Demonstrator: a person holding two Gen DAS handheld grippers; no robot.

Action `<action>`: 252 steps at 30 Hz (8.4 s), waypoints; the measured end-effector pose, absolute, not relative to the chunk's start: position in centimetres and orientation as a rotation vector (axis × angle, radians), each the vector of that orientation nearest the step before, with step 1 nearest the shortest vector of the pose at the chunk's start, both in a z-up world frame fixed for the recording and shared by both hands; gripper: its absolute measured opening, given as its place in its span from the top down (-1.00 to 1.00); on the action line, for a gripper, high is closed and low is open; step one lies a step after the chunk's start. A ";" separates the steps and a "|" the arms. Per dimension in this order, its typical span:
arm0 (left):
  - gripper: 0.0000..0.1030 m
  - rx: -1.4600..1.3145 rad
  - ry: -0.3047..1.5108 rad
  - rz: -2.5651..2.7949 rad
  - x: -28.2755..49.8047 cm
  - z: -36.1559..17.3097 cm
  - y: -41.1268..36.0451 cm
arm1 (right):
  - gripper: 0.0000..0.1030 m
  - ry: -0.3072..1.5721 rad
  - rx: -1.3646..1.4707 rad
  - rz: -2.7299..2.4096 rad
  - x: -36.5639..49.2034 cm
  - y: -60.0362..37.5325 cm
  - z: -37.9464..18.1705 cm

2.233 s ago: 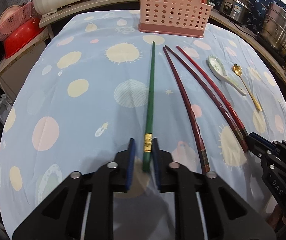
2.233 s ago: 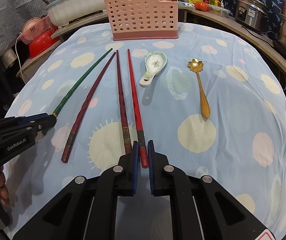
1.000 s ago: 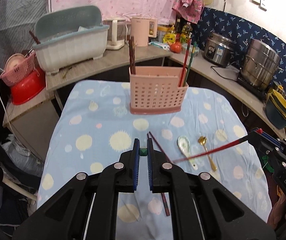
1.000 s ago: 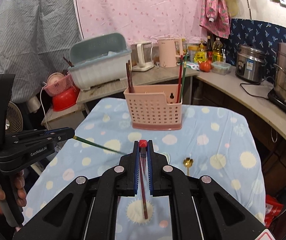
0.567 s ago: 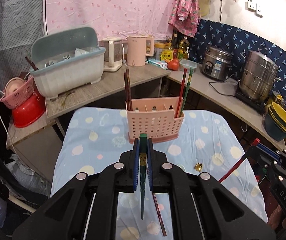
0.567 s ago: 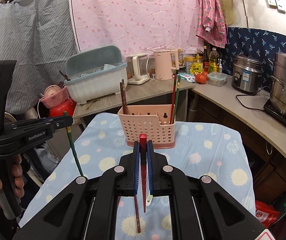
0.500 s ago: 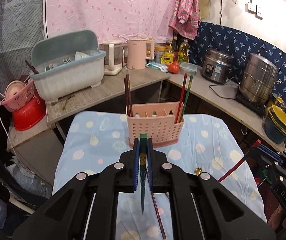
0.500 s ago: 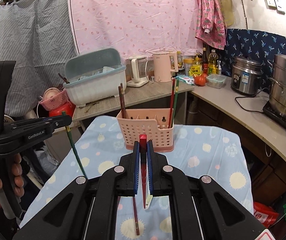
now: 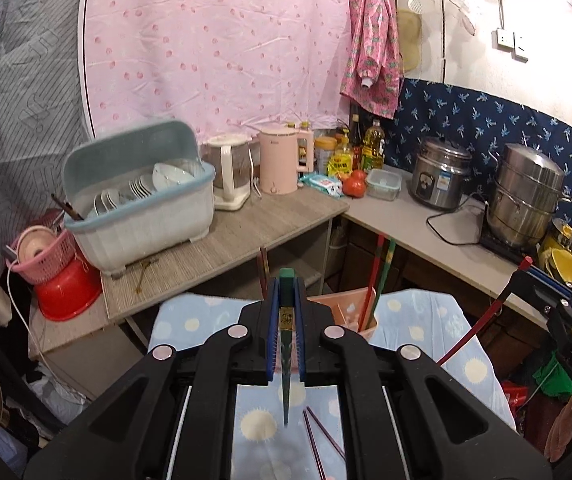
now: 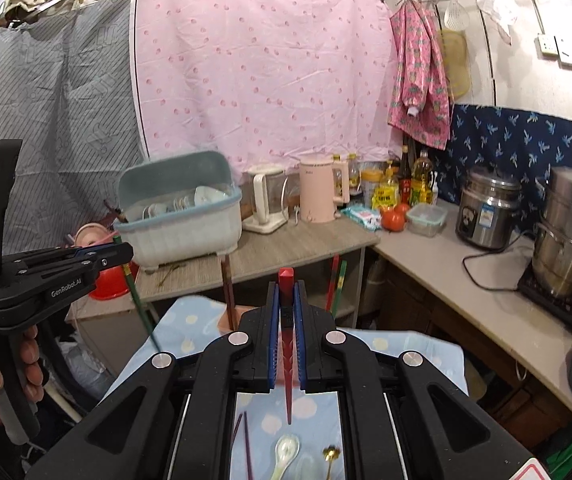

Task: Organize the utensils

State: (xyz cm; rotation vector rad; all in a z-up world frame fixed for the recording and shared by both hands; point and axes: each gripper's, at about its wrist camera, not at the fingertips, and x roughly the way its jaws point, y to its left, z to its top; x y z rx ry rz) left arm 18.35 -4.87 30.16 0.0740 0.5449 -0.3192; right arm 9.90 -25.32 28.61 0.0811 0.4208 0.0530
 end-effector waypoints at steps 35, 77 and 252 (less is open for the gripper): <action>0.86 0.054 0.607 -0.253 33.3 23.7 -7.4 | 0.86 0.536 0.099 0.044 28.2 -24.4 20.8; 0.23 0.092 0.720 -0.194 21.1 15.9 -5.3 | 0.33 0.577 0.065 0.041 12.3 -22.7 15.2; 0.85 0.102 0.546 -0.242 23.1 28.9 -6.3 | 0.86 0.376 0.164 0.106 17.7 -25.2 29.4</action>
